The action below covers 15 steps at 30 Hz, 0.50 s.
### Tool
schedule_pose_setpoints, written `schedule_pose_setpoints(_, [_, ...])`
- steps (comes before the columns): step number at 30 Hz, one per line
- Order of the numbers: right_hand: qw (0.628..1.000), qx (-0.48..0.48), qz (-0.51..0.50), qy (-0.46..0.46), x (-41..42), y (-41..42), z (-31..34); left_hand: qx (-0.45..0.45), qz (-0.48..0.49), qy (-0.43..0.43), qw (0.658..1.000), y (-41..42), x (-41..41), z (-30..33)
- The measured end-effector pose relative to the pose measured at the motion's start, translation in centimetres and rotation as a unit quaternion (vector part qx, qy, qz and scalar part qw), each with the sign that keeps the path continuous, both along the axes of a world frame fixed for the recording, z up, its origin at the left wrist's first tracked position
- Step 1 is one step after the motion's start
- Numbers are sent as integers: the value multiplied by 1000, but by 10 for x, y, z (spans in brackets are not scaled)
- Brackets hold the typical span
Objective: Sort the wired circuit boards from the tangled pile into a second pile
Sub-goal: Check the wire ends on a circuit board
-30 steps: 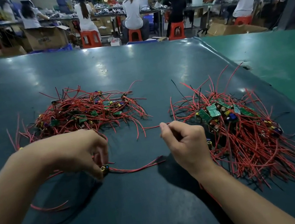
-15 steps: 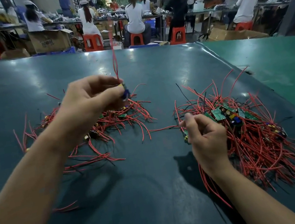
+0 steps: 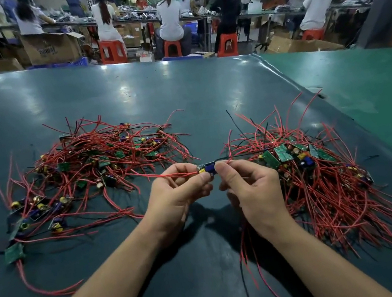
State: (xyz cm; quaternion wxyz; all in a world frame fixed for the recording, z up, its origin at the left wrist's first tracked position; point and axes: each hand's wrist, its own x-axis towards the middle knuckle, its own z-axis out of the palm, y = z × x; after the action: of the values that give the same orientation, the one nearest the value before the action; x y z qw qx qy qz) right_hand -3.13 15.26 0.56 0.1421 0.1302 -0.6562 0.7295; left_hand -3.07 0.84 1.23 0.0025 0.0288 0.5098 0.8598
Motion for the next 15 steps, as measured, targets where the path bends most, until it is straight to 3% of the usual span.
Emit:
schedule_pose_setpoints(6, [1000, -7, 6, -26, 1, 0, 6, -47, 8, 22, 999, 0, 0, -5])
schedule_pose_setpoints(11, [995, 102, 9, 11, 5, -1, 3, -33, 32, 36, 998, 0, 2, -4])
schedule_pose_setpoints(15, [998, 43, -42, -6, 2, -1, 4, -87, 30, 66, 994, 3, 6, -4])
